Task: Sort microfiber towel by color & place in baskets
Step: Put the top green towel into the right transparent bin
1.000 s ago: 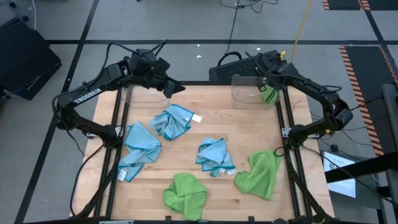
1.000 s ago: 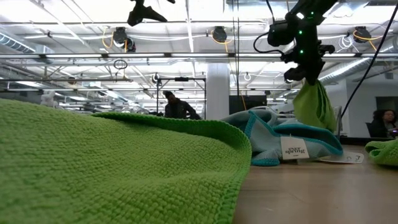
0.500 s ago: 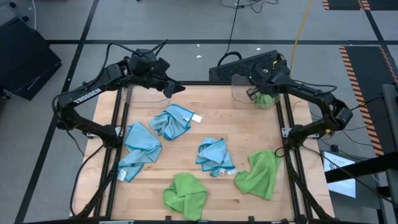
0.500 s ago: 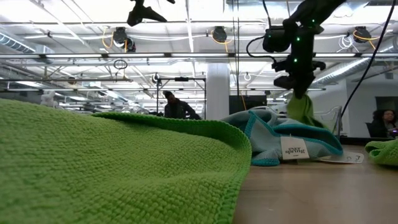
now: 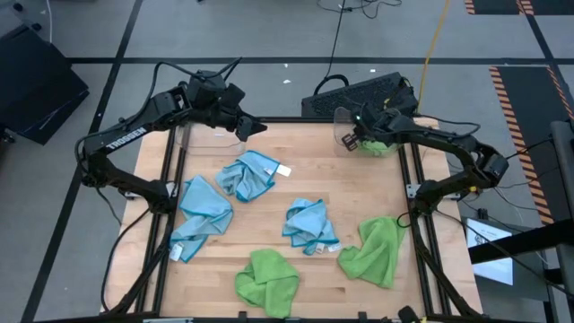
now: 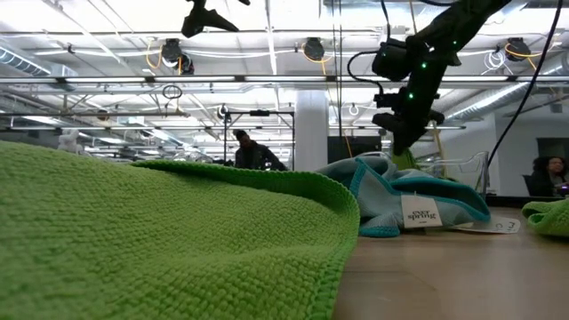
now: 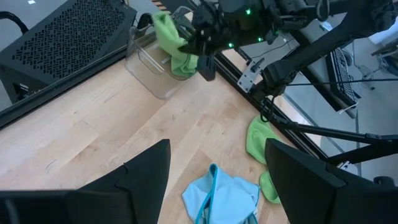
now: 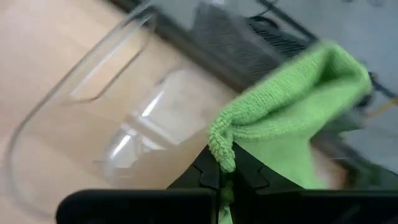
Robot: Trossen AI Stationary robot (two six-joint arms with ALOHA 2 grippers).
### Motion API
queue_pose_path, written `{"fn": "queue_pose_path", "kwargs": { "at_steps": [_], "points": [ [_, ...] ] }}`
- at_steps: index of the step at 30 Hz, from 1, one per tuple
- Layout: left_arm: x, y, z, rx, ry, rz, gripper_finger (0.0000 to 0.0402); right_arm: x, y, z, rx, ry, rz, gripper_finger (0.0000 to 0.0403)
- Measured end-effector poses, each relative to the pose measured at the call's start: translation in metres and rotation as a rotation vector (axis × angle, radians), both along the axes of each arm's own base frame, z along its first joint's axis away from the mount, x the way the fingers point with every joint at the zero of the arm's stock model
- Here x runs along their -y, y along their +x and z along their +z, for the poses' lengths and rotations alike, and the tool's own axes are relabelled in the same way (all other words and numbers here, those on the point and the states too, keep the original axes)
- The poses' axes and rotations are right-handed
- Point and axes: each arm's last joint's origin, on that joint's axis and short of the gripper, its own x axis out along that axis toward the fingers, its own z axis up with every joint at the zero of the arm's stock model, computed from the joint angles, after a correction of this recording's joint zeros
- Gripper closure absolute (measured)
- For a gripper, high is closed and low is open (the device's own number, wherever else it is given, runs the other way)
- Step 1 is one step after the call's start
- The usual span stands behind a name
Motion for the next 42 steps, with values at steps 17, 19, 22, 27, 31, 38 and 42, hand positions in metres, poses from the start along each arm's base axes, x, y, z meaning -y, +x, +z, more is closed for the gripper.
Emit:
{"fn": "queue_pose_path", "kwargs": {
  "at_steps": [17,19,22,27,31,38,42],
  "points": [
    [0.0,0.0,0.0,-0.003,-0.011,-0.006,0.0137,-0.003,0.009,-0.005,0.134,0.062,0.152,0.0399],
    [0.0,0.0,0.0,-0.003,-0.009,-0.007,0.0138,-0.005,0.007,-0.006,0.102,0.078,0.166,0.0399],
    [0.0,0.0,0.0,-0.004,-0.007,-0.008,0.0137,-0.008,0.003,-0.009,0.067,0.115,0.159,0.0399],
    [0.0,0.0,0.0,-0.003,-0.006,-0.008,0.0137,-0.006,0.005,-0.008,0.102,0.104,0.135,0.0386],
    [0.0,0.0,0.0,-0.003,-0.007,-0.007,0.0137,-0.003,0.01,-0.004,0.168,0.078,0.148,0.0342],
    [0.001,-0.001,-0.003,-0.026,-0.038,0.004,0.0137,-0.002,0.007,0.005,0.238,0.128,0.165,0.0243],
    [0.002,-0.003,-0.004,-0.045,-0.049,0.005,0.0137,-0.004,-0.003,0.019,0.294,0.12,0.122,0.022]
  ]
}}
